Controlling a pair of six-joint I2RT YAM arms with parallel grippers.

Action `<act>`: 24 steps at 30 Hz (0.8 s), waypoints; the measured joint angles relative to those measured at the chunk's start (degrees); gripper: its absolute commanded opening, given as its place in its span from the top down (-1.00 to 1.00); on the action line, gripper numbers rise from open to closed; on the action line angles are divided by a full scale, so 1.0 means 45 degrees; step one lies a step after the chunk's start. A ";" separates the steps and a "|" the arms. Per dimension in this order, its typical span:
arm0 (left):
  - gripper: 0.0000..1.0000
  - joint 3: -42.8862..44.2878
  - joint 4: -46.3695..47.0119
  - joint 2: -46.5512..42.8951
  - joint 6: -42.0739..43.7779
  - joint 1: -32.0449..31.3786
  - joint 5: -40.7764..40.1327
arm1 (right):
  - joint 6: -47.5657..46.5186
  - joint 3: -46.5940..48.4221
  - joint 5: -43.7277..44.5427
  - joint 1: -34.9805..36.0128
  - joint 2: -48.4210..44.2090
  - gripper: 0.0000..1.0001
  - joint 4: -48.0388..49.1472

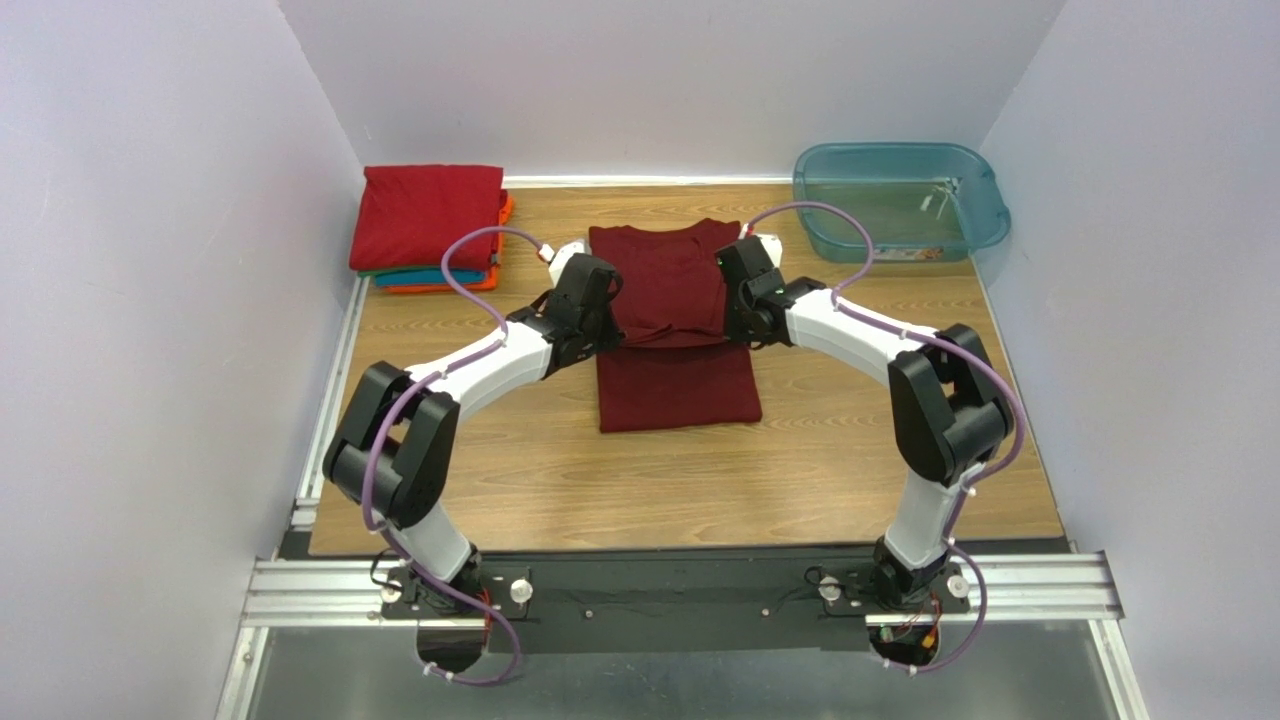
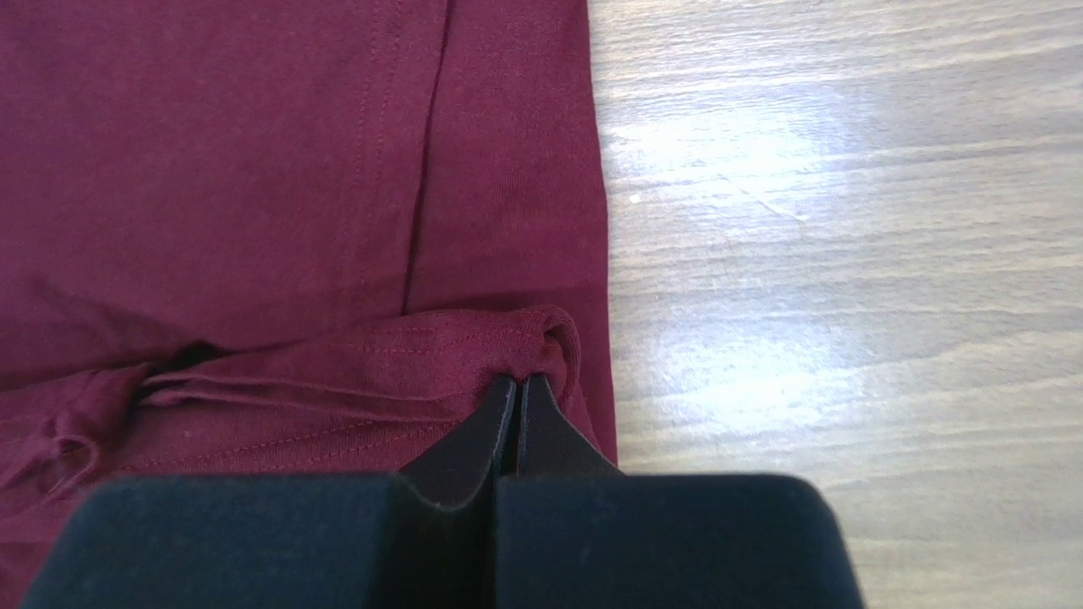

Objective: Fold and stack the t-shirts
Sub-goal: Fold the tshirt

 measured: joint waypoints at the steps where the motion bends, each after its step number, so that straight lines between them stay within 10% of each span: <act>1: 1.00 0.0005 0.0005 0.0058 0.0000 0.0024 0.0000 | 0.0005 0.0034 -0.0044 -0.0019 0.0073 0.90 0.0000; 6: 0.79 0.0078 0.0053 0.0510 0.0000 0.0160 0.0015 | -0.0005 0.0209 -0.0306 -0.0126 0.0593 0.46 0.0121; 8: 0.41 0.0185 0.0053 0.0699 0.0015 0.0204 0.0015 | 0.0000 0.0277 -0.0335 -0.0151 0.0680 0.26 0.0117; 11: -0.28 0.0287 0.0063 0.0719 0.0039 0.0223 0.0010 | -0.0039 0.0452 -0.0355 -0.0219 0.0724 -0.29 0.0136; 12: -0.36 0.0301 0.0063 0.0695 0.0044 0.0223 0.0015 | -0.0039 0.0559 -0.0364 -0.0223 0.0724 -0.99 0.0146; 18: -0.97 0.0219 -0.0034 -0.0335 0.0087 0.0223 -0.0058 | -0.0087 0.0544 -0.0627 -0.0233 0.0277 -1.00 0.0204; 24: -0.97 -0.1326 -0.0044 -0.3424 -0.0063 0.0223 -0.0170 | -0.0107 -0.0661 -0.1928 -0.0233 -0.1855 -1.00 0.0321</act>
